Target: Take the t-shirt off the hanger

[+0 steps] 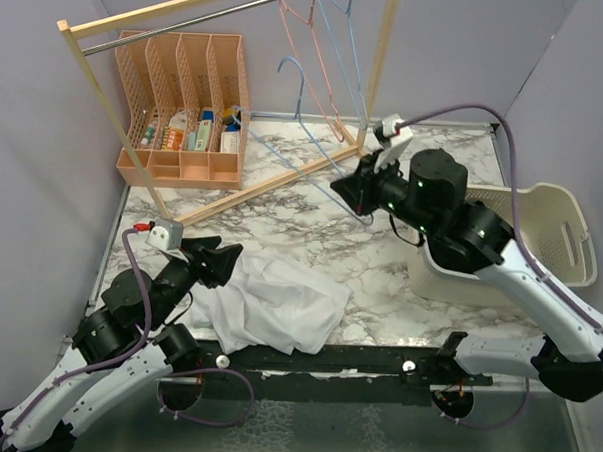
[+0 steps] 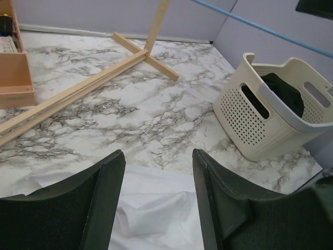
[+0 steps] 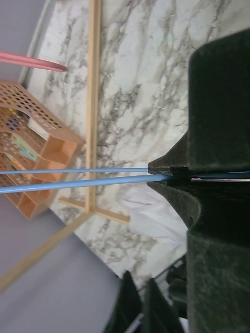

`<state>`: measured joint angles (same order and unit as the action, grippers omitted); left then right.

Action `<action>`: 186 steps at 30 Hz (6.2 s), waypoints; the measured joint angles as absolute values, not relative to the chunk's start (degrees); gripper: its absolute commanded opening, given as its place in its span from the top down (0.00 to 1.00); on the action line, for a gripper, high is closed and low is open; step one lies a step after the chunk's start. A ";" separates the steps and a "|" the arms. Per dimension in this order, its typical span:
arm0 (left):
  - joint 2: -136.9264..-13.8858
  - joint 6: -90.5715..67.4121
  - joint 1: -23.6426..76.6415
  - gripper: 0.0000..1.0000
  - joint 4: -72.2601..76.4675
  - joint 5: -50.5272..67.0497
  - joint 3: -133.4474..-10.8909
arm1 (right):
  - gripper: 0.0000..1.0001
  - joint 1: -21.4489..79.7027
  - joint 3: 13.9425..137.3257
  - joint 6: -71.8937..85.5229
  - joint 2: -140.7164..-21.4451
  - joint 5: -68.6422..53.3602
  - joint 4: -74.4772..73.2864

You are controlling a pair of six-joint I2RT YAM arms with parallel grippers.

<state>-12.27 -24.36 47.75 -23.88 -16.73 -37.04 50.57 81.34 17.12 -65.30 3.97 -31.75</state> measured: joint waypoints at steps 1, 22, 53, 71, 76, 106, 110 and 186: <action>-11.94 -24.56 47.75 0.43 -24.08 -17.26 -37.04 | 0.99 50.57 82.46 17.19 -67.44 5.50 -29.61; -11.53 -26.02 47.75 0.44 -25.43 -18.81 -37.04 | 0.99 50.52 113.86 12.29 -98.98 19.11 -11.97; -11.90 -26.26 47.75 0.44 -25.47 -18.85 -37.04 | 0.00 57.84 62.81 14.37 -69.60 -9.30 -16.16; -6.68 -27.88 47.75 0.44 -28.16 -24.38 -37.04 | 0.00 67.99 60.49 13.21 -96.31 -8.95 -7.86; -6.22 -28.21 47.75 0.44 -28.62 -25.61 -37.04 | 0.00 70.83 62.76 13.19 -100.64 -8.49 -7.16; -6.22 -28.86 47.75 0.44 -28.84 -26.46 -37.04 | 0.99 43.20 57.95 25.30 -81.45 -2.42 -17.93; -6.22 -28.84 47.75 0.44 -28.84 -26.46 -37.04 | 0.99 35.59 60.55 26.00 -74.65 -2.44 -20.91; -6.61 -28.84 47.75 0.43 -28.84 -25.06 -37.04 | 0.78 -5.02 39.24 44.66 -68.79 14.41 -28.64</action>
<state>-6.61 -28.84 47.75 -28.84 -25.06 -37.04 -5.02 39.24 44.66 -68.79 14.41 -28.64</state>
